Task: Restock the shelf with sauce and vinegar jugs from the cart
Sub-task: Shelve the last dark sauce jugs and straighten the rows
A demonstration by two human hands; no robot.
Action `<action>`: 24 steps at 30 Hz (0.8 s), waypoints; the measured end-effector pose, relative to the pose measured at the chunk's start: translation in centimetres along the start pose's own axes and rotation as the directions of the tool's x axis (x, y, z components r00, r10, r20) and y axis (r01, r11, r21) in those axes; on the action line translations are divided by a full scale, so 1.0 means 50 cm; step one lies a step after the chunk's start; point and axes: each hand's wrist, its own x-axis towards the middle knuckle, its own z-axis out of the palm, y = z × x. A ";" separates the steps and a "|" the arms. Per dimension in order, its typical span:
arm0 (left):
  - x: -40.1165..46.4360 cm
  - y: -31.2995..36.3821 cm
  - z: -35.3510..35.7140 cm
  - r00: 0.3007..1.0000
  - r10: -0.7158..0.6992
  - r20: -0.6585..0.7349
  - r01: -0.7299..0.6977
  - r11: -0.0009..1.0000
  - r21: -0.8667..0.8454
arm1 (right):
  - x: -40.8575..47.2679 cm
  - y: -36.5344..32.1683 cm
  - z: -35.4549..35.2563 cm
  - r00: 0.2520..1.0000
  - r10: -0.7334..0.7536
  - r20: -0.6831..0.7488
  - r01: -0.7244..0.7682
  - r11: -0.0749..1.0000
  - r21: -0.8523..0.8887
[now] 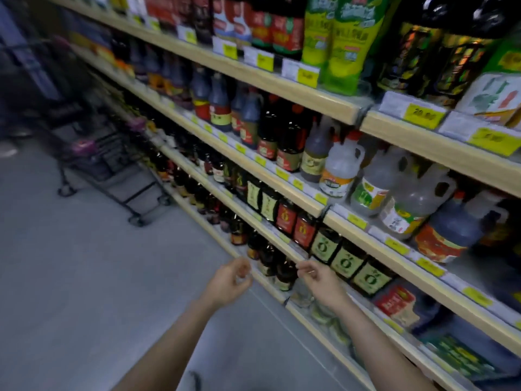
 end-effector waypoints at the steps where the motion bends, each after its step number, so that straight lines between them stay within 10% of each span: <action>1: -0.019 -0.037 -0.028 0.998 -0.044 -0.034 0.044 0.999 -0.008 | 0.016 -0.023 0.043 0.999 -0.021 0.032 0.021 1.000 -0.002; 24: -0.219 -0.663 -0.663 0.816 -0.452 -0.360 0.410 0.892 -0.191 | 0.388 -0.517 0.808 0.915 -0.007 0.403 -0.031 0.996 0.088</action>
